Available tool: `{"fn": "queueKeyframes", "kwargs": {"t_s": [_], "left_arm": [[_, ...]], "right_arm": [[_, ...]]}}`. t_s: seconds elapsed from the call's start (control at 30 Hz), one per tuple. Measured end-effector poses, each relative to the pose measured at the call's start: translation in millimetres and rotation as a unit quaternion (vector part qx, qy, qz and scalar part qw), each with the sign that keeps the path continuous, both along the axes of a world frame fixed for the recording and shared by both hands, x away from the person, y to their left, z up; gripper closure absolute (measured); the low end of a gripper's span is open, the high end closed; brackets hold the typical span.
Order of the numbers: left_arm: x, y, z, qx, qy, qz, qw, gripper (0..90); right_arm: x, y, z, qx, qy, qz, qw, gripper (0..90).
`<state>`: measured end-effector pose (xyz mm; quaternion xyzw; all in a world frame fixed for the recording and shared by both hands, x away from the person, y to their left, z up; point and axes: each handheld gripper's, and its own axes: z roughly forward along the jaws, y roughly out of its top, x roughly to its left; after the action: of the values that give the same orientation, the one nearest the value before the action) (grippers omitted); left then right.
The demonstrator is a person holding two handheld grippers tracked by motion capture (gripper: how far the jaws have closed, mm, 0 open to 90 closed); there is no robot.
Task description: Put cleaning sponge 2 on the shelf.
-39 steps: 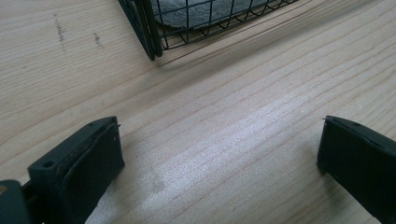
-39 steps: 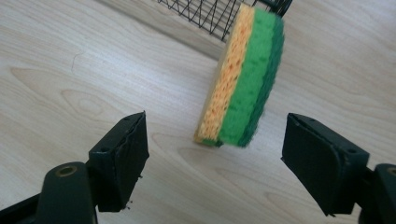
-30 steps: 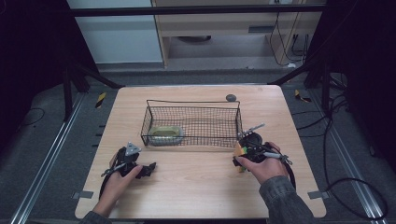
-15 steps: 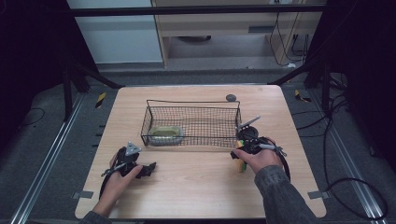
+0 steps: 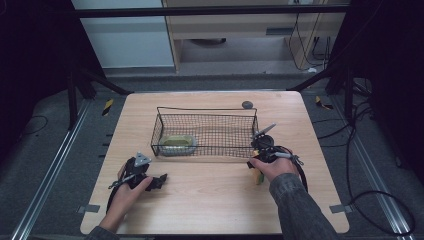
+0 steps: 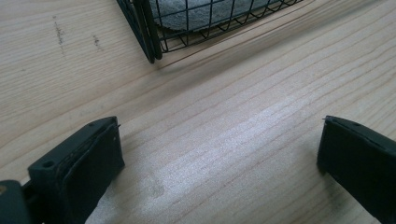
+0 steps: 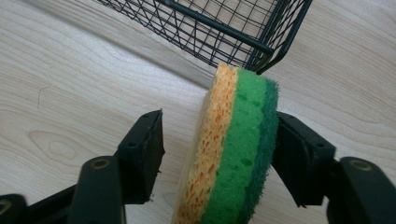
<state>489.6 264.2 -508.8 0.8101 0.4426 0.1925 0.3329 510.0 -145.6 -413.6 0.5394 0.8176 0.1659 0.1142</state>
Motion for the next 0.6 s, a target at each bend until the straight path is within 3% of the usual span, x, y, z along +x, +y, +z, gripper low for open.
{"fn": "queueKeyframes", "kwargs": {"t_s": [0.13, 0.27, 0.43, 0.6], "left_arm": [[0.1, 0.1, 0.0, 0.0, 0.0, -0.001, 1.0, 0.0], [0.1, 0.1, 0.0, 0.0, 0.0, -0.001, 1.0, 0.0], [0.1, 0.1, 0.0, 0.0, 0.0, -0.001, 1.0, 0.0], [0.1, 0.1, 0.0, 0.0, 0.0, -0.001, 1.0, 0.0]], "right_arm": [[0.0, -0.3, -0.6, 0.0, 0.006, 0.003, 1.0, 50.0], [-2.0, -3.8, 1.3, 0.016, 0.006, 0.004, 0.9998, 63.1], [-6.6, -11.9, 5.7, 0.02, 0.006, 0.01, 0.9997, 64.0], [-12.4, -24.8, 14.5, 0.02, -0.009, 0.012, 0.9997, 63.9]]}}
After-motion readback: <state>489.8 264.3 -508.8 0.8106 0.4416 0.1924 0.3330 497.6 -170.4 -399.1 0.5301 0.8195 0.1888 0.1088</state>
